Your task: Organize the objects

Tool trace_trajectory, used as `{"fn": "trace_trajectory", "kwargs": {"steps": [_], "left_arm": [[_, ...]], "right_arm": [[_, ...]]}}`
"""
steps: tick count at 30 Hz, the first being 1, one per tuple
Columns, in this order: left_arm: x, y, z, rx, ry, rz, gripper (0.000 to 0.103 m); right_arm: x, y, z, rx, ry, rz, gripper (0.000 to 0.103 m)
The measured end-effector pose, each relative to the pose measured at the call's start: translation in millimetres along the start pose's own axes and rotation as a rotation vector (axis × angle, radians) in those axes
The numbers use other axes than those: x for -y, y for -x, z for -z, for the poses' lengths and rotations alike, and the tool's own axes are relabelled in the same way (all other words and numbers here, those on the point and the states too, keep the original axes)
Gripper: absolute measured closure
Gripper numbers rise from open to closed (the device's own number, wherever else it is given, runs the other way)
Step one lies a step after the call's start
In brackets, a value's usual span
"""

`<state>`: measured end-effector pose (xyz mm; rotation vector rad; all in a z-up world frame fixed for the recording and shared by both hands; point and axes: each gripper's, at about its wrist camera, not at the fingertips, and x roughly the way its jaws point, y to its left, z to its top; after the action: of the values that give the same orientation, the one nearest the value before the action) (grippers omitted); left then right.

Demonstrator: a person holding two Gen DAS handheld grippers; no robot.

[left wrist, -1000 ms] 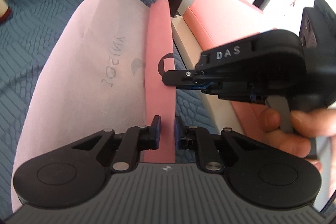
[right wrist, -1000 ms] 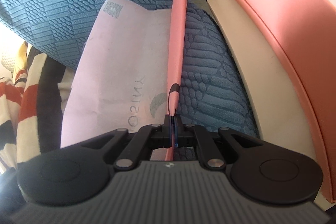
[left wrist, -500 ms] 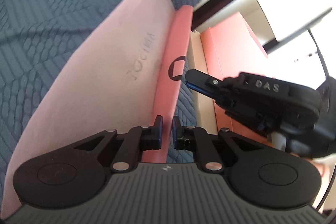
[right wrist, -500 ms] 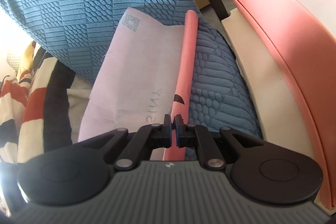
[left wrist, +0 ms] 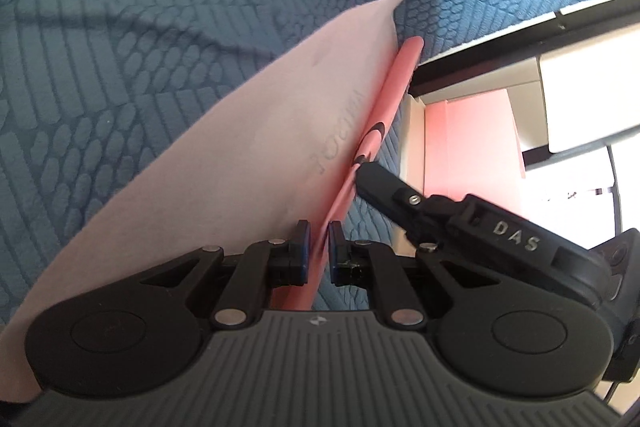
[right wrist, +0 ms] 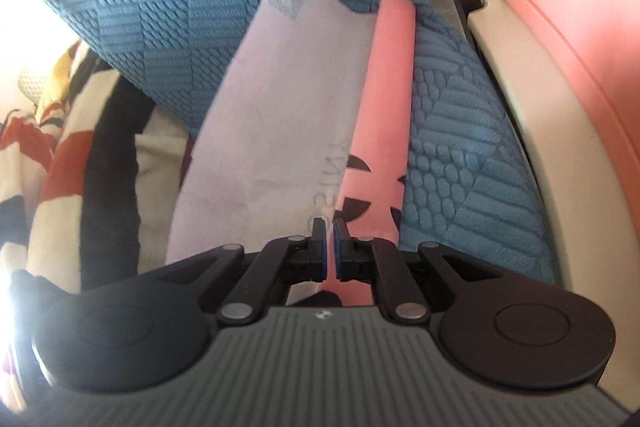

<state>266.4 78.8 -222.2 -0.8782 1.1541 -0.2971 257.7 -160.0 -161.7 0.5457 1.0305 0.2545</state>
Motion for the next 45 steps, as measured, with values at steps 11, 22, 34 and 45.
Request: {"fn": "trace_trajectory", "kwargs": {"steps": [11,22,34,45], "left_arm": [[11,4,-3,0.038,-0.049,-0.069,0.092],[45,1,4,0.080,-0.343,-0.229,0.091],[60,-16,31,0.110,-0.602,-0.414,0.091],[45,-8,17,0.109,-0.448,-0.339,0.091]], "right_arm": [[-4,-18,4,-0.039,-0.009,0.037,0.097],[2,-23,3,-0.052,-0.073,0.029,0.102],[17,-16,3,-0.021,-0.139,-0.028,0.094],[38,-7,-1,0.010,-0.212,-0.039,0.069]]}}
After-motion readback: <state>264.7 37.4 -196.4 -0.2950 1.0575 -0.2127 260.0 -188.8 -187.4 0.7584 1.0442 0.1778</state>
